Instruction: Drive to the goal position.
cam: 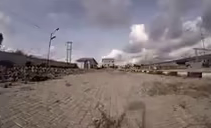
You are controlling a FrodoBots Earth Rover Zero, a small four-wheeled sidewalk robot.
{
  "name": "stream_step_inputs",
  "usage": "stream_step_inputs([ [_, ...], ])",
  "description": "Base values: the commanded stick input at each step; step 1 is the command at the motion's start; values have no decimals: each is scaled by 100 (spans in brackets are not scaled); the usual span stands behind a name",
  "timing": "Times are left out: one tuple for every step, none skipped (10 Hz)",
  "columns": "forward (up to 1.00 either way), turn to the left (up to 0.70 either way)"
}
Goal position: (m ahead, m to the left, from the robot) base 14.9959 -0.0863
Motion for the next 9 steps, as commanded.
stream_step_inputs([
  [100,0],
  [100,0],
  [100,0],
  [100,0],
  [100,0],
  [100,0],
  [100,0],
  [100,0],
  [100,0],
])
